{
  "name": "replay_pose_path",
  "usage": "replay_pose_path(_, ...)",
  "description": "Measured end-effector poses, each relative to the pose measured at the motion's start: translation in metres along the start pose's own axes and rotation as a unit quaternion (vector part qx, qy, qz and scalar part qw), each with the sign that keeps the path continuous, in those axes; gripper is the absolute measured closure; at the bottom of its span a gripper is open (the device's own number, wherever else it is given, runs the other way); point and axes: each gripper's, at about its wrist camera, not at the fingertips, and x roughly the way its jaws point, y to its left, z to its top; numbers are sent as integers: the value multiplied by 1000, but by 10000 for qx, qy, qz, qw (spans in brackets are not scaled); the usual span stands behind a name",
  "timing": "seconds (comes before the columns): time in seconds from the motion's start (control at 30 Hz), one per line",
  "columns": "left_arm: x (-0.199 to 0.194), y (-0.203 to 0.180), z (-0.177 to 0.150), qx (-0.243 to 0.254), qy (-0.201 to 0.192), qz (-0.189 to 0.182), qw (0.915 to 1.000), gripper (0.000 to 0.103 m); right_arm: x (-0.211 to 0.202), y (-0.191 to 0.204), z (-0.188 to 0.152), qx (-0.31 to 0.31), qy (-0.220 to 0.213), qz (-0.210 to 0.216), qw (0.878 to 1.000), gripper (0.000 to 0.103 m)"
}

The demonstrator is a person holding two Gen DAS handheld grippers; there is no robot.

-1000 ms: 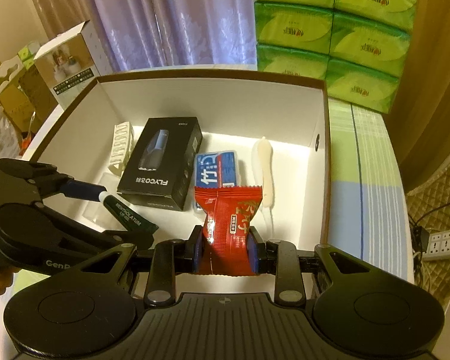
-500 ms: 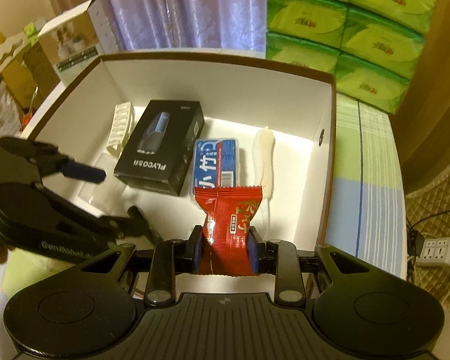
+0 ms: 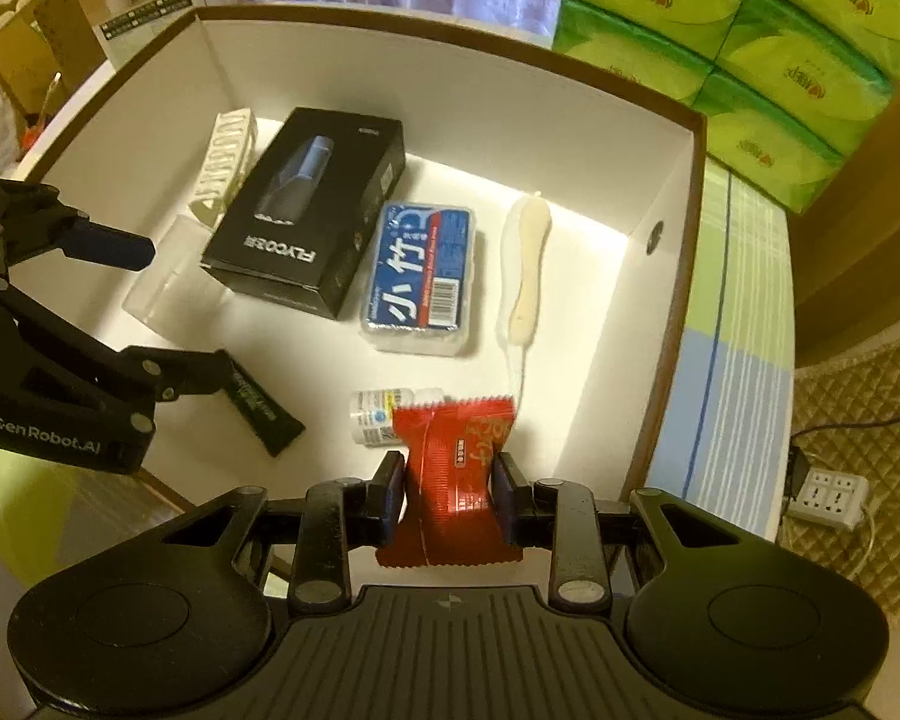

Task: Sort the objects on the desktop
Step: 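Open left tool to drop the lip gel tube while right tool releases the candy packet, then withdraw both tools from the box back toward the table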

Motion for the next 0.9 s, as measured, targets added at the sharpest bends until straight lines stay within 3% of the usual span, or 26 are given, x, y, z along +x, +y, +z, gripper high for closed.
replay_pose_path(0.07,-2,1,0,2,-9,11,10000,17,-3,0,1,37,-54,33,10000,56)
replay_pose_path(0.1,-3,1,0,-1,-12,16,10000,16,-5,-1,1,58,-95,57,9999,41)
replay_pose_path(0.13,-4,2,0,-4,-17,22,10000,14,-7,-1,1,82,-142,56,9999,34)
replay_pose_path(0.53,-18,6,-5,-33,-87,145,9999,9,-26,-3,-2,381,-459,220,9980,11)
replay_pose_path(0.9,-47,6,-13,-71,-299,292,9991,8,-50,2,-11,498,-823,350,9947,7)
